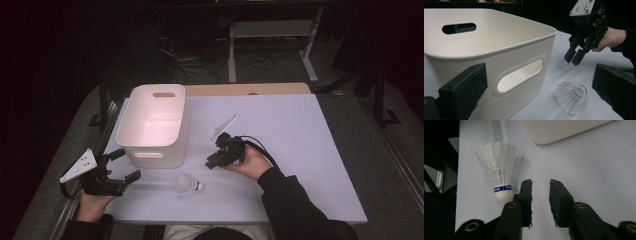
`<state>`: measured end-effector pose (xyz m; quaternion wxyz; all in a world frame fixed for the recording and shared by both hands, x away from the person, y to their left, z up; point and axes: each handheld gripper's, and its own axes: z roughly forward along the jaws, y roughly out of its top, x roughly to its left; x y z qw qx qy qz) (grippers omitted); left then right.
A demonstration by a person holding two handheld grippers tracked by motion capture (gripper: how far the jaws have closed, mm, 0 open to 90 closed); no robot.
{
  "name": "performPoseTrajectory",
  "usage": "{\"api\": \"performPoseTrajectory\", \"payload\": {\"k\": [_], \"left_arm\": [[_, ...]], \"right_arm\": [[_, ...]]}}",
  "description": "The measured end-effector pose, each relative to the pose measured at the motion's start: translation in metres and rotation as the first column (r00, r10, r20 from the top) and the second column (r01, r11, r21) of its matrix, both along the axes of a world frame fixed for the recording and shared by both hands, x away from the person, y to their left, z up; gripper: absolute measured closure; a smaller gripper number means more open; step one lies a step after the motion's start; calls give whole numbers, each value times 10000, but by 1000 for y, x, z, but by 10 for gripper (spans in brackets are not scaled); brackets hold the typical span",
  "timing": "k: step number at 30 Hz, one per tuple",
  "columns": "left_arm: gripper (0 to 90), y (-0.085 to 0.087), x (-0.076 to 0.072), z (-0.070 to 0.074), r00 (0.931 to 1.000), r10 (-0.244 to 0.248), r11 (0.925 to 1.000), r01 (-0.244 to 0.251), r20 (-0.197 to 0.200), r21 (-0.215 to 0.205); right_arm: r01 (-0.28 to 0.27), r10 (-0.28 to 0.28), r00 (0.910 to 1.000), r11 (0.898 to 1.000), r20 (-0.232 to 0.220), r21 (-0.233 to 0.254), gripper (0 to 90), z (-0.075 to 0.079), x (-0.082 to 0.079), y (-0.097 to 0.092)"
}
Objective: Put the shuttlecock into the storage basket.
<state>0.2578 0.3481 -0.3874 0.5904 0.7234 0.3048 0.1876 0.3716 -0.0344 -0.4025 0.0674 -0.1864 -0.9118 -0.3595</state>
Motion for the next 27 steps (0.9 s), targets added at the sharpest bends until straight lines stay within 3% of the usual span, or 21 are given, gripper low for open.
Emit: {"api": "performPoseTrajectory", "payload": {"k": [16, 20, 23, 27], "left_arm": [[0, 0, 0, 0, 10000, 6, 10000, -6, 0, 11], [0, 0, 0, 0, 10000, 7, 10000, -7, 1, 1], [0, 0, 0, 0, 10000, 2, 10000, -2, 4, 4], [0, 0, 0, 0, 10000, -5, 10000, 5, -1, 5]], "right_arm": [[14, -10, 9999, 9996, 143, -269, 158, 10, -11, -3], [-190, 194, 9996, 9995, 191, -249, 118, 12, -15, -1], [-374, 379, 9991, 9989, 176, -274, 26, 12, -20, 2], [-605, 617, 9976, 9974, 298, -390, 1, 13, -26, 8]]}}
